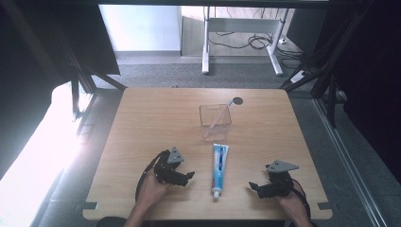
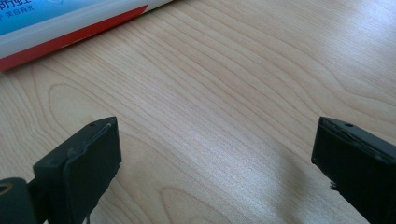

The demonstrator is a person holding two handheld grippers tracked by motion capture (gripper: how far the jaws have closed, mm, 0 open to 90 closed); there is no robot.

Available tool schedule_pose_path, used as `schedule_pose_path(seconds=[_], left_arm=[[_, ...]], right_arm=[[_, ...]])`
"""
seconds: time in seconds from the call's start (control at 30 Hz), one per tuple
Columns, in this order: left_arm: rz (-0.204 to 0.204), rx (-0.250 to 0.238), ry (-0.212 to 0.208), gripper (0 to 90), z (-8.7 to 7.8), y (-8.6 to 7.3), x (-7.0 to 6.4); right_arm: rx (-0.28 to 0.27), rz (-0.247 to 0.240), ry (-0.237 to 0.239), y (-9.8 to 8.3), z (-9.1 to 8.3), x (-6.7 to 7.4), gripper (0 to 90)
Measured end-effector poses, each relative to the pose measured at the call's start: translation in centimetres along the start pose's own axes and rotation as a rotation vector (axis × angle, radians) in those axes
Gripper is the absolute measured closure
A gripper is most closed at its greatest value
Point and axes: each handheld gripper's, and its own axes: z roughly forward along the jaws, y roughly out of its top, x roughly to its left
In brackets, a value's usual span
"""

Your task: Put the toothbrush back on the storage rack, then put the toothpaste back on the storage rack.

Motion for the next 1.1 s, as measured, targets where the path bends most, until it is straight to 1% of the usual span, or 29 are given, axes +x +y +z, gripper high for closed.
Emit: schedule_pose_path(seconds=[0.07, 0.13, 0.2, 0.27, 0.37, 0.43, 0.57, 0.63, 0.77, 0.9, 0.97, 1.03, 1.1], left_arm=[[0.001, 0.013, 0.009, 13.4, 0.1, -0.3, -0.1], [0.006, 0.019, 0.014, 13.3, 0.1, -0.6, 0.0], [0.001, 0.020, 0.016, 13.3, 0.0, -0.8, 0.0], [-0.005, 0.015, 0.018, 13.3, -0.1, -0.9, 0.2], [-0.030, 0.000, 0.018, 13.3, -0.3, -1.0, 0.4], [-0.033, -0.002, 0.016, 13.4, -0.4, -1.1, 0.4], [-0.030, -0.006, 0.029, 13.3, -0.5, -1.3, 0.6], [-0.040, -0.010, 0.028, 13.2, -0.5, -1.4, 0.7], [-0.047, -0.013, 0.028, 13.2, -0.6, -1.6, 0.9], [-0.038, -0.006, 0.027, 13.2, -0.5, -1.7, 1.0], [-0.037, -0.003, 0.024, 13.2, -0.4, -1.7, 1.0], [-0.037, 0.002, 0.024, 13.2, -0.3, -1.8, 0.9], [-0.036, 0.001, 0.023, 13.2, -0.3, -1.8, 0.9]], right_arm=[[0.000, 0.001, 0.001, 0.0, 0.0, 0.0, 1.5], [-0.001, 0.002, 0.001, 0.0, -0.1, 0.0, 1.5], [-0.002, 0.001, 0.002, 0.0, -0.1, 0.0, 1.6], [0.003, -0.003, 0.006, 0.0, 0.0, 0.0, 1.5], [0.007, -0.011, 0.007, 0.0, 0.0, 0.1, 1.5], [0.008, -0.012, 0.008, 0.1, 0.0, 0.2, 1.5], [0.020, -0.020, 0.015, 0.1, 0.1, 0.2, 1.5], [0.020, -0.025, 0.015, 0.3, 0.0, 0.3, 1.4], [0.023, -0.026, 0.017, 0.6, -0.2, 0.3, 1.0], [0.047, -0.005, 0.029, 0.9, -0.1, 0.3, 1.0], [0.059, -0.010, 0.031, 1.0, 0.0, 0.5, 1.3], [0.055, -0.025, 0.027, 1.2, -0.1, 0.5, 1.5], [0.047, -0.018, 0.040, 1.5, -0.3, 0.5, 2.0]])
